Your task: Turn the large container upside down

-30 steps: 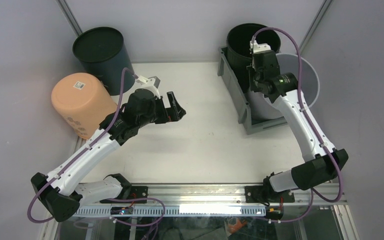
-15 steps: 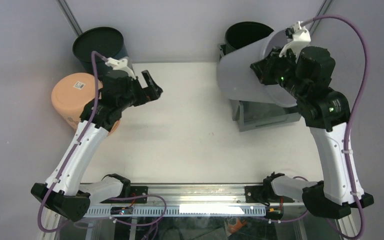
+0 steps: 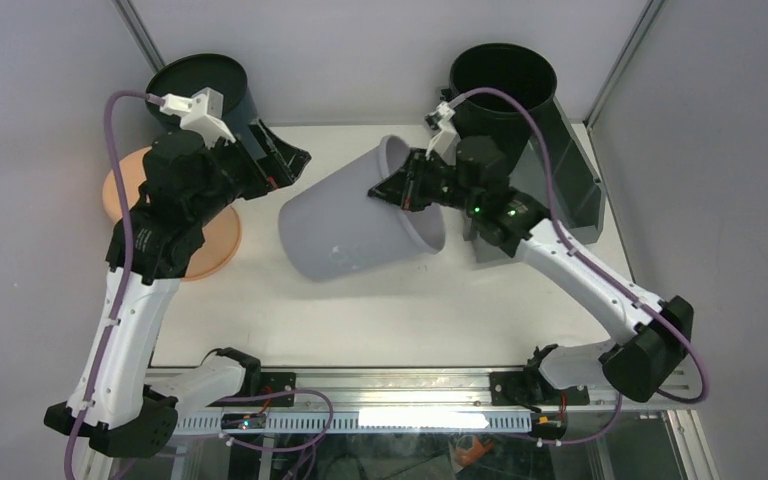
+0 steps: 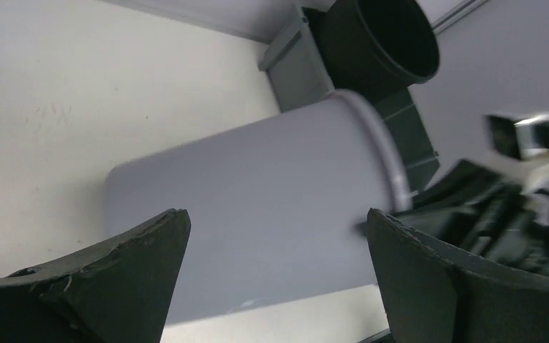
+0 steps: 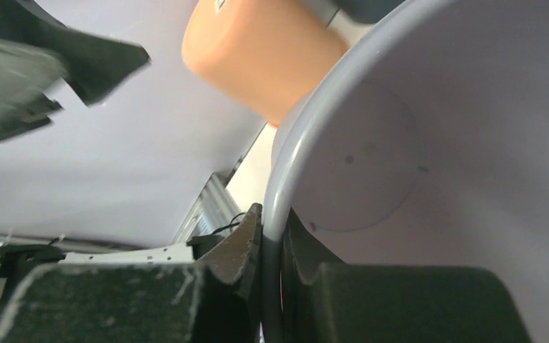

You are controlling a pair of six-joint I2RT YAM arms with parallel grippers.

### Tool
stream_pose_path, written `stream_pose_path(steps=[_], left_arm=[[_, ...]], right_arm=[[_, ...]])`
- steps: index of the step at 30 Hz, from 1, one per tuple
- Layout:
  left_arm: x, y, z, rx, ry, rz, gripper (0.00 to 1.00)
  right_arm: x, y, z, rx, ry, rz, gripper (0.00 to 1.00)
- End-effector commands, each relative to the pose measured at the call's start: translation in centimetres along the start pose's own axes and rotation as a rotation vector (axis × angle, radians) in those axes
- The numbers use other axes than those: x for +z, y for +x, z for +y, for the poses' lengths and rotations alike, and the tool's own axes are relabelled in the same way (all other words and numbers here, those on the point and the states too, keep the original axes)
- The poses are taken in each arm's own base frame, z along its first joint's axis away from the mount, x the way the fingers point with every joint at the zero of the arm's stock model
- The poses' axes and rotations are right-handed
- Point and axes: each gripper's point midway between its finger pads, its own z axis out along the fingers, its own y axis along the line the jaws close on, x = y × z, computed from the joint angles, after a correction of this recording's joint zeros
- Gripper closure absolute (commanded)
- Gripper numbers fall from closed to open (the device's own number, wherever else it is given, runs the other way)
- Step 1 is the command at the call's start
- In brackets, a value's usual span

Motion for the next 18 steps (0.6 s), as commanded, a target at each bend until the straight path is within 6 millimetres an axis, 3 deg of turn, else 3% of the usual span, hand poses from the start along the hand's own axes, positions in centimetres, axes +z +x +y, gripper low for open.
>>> stream_pose_path(steps=[1, 3, 5, 8, 14, 18], left_arm=[[-3.2, -2.9, -3.1, -0.008, 0.112, -0.078, 0.01], [-3.6, -3.4, -3.7, -0.005, 0.137, -0.088, 0.01], [-3.8, -3.4, -4.3, -0.002, 0.164, -0.086, 0.01], [-3.6, -2.9, -4.4, -0.012, 0.174, -0.067, 0.01], [-3.5, -2.0, -4.2, -0.026, 0.183, -0.044, 0.01], [-3.5, -1.7, -4.2, -0.031, 0.192, -0.036, 0.01]], right_arm=[[1.2, -2.3, 7.6, 0.0, -0.345, -0.165, 1.0], [2.8, -0.7, 7.8, -0.007, -0.383, -0.154, 1.0], [3.5, 0.3, 8.5, 0.149, -0.453, -0.128, 1.0], [4.4, 1.0, 7.8, 0.245, -0.518, -0.156, 1.0], [4.0, 1.3, 7.1, 0.413, -0.693, -0.213, 1.0], [4.2, 2.2, 5.1, 0.536, -0.737, -0.241, 1.0]])
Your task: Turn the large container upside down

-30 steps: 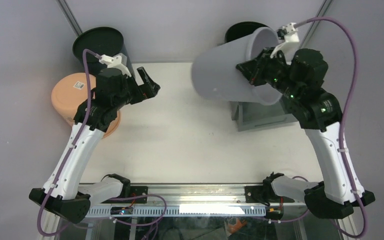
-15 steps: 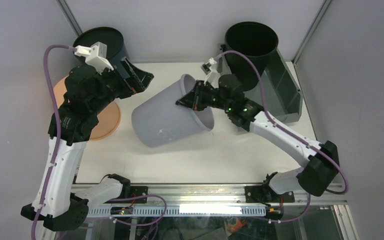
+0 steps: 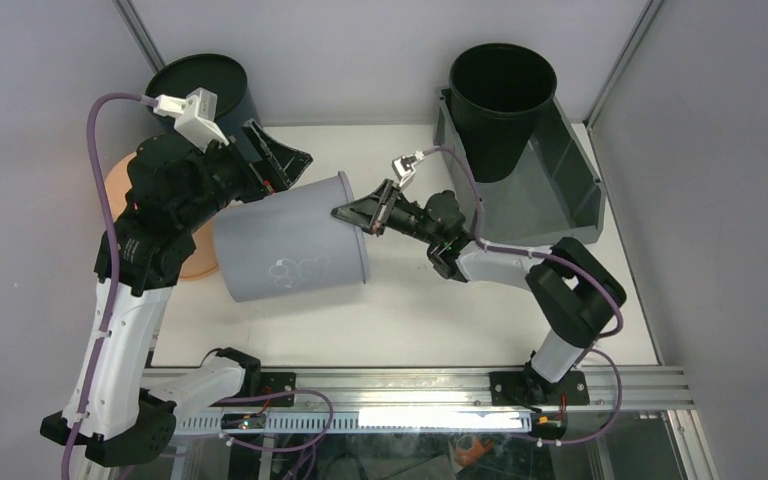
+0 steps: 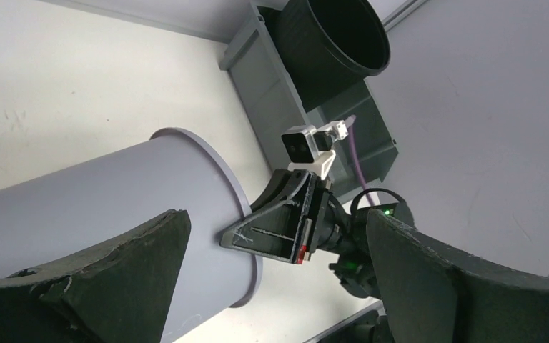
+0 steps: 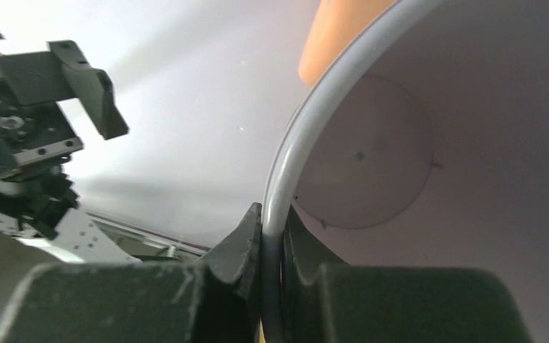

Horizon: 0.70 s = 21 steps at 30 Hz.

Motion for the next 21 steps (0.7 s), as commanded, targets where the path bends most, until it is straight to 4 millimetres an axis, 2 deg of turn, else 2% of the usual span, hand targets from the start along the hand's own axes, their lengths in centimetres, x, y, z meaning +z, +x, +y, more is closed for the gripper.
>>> stream_pose_path(steps=[1, 6, 8, 14, 21], left_arm=[[-0.7, -0.4, -1.5, -0.011, 0.072, -0.019, 0.01], [-0.4, 0.2, -1.3, -0.016, 0.076, -0.002, 0.01], [-0.3, 0.3, -1.2, -0.018, 0.076, 0.003, 0.01], [0.1, 0.7, -1.1, -0.021, 0.082, 0.015, 0.01], [0.6, 1.3, -0.9, -0.024, 0.083, 0.03, 0.01]], right_arm=[[-2.0, -2.5, 7.9, 0.069, -0.39, -0.13, 1.0], [-3.0, -2.4, 5.5, 0.184, -0.414, -0.172, 1.0], [-3.4, -2.1, 3.8, 0.235, -0.383, -0.184, 1.0], [-4.7, -1.9, 1.5, 0.26, -0.31, -0.23, 1.0], [-6.4, -1.5, -2.8, 0.334, -0.188, -0.31, 1.0]])
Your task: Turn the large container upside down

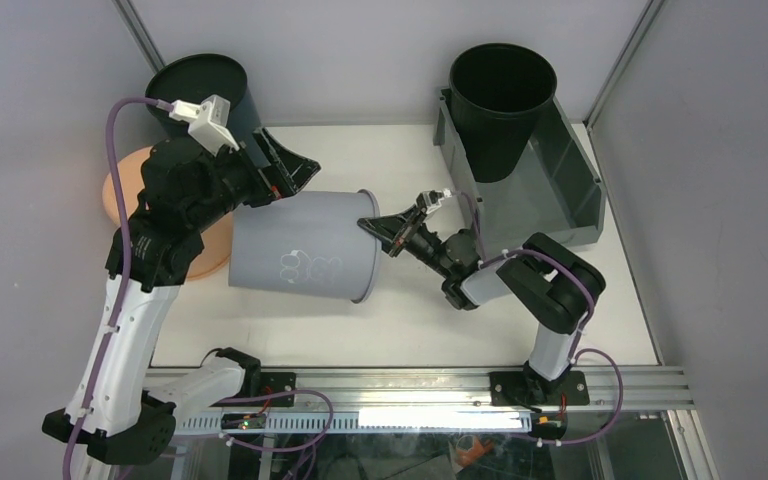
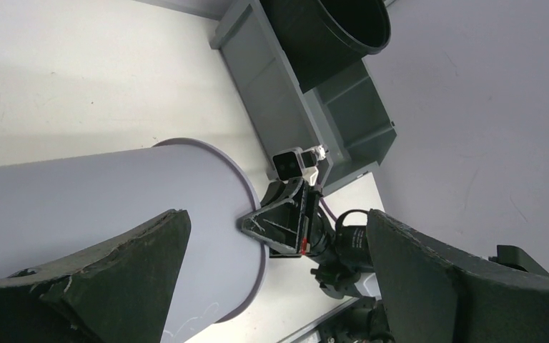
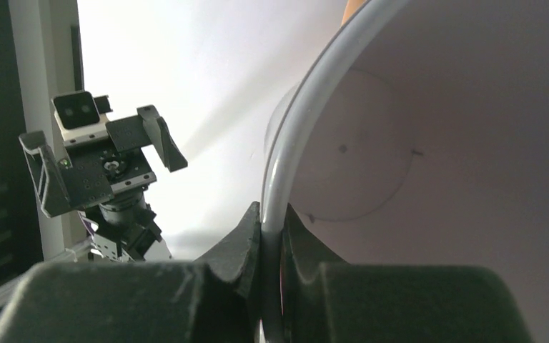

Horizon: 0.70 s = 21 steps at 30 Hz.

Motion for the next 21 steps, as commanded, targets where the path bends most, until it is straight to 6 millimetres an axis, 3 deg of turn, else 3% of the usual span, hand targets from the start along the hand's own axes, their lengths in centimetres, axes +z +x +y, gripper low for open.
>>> stream_pose_path(steps=[1, 8, 11, 16, 21], left_arm=[[-0.3, -0.6, -1.3, -0.005, 0.062, -0.024, 0.01], [0.4, 0.1, -0.8, -0.004, 0.055, 0.001, 0.01], [1.0, 0.3, -0.7, -0.003, 0.054, 0.012, 0.01], [1.4, 0.6, -0.5, -0.003, 0.052, 0.028, 0.01], [1.7, 1.1, -0.2, -0.006, 0.05, 0.04, 0.01]], right_arm=[[-1.9, -1.1, 1.4, 0.023, -0.066, -0.09, 1.0], [-3.8, -0.5, -0.2, 0.017, -0.006, -0.112, 1.0], [-4.6, -0.1, -1.3, 0.023, 0.033, -0.121, 0.95], [-5.8, 0.1, -2.7, 0.045, 0.084, -0.151, 0.78], [-6.7, 0.5, -3.8, 0.062, 0.135, -0.175, 0.55]])
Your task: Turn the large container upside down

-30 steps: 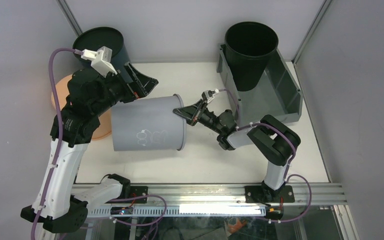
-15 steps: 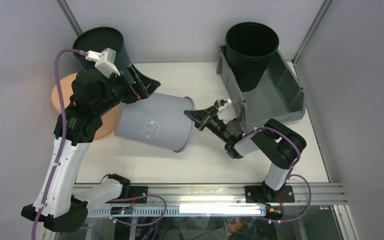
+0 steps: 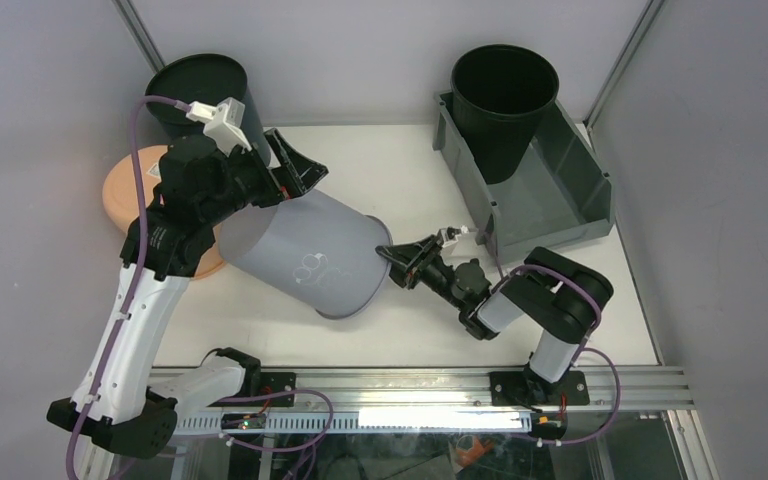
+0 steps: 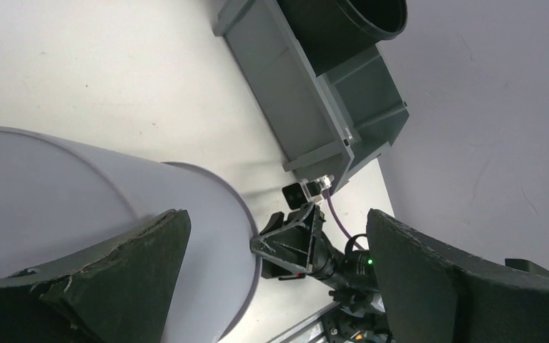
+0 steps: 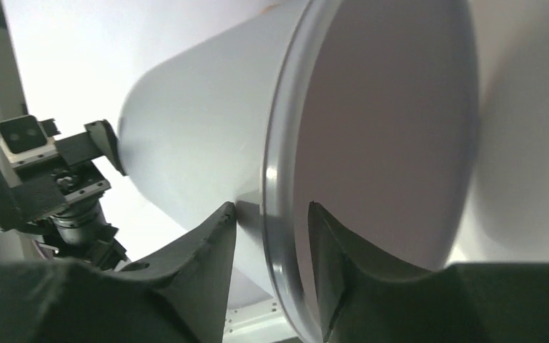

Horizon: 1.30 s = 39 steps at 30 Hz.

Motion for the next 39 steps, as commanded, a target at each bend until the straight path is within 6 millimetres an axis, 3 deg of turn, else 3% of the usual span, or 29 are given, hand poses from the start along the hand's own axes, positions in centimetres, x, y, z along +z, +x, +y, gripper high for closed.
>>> stream_pose_path(steps=[1, 7, 15, 21, 39], left_arm=[[0.1, -0.2, -0.9, 0.003, 0.052, -0.007, 0.01], [0.4, 0.2, -0.7, 0.013, 0.051, 0.008, 0.01], [0.5, 1.4, -0.2, 0.053, 0.06, 0.05, 0.01], [0.9, 2.4, -0.3, 0.054, 0.083, 0.096, 0.01], [3.6, 3.5, -6.2, -0.075, 0.423, 0.176, 0.01]], right_arm=[[-1.1, 0.3, 0.3, -0.015, -0.023, -0.026, 0.54], [-1.9, -0.2, -1.0, -0.047, 0.092, -0.082, 0.43], [-2.8, -1.0, -1.1, -0.175, 0.266, -0.132, 0.3], [-4.1, -1.6, -1.9, -0.238, 0.359, -0.15, 0.27], [-6.9, -3.8, -0.1, -0.431, 0.486, -0.24, 0.26]])
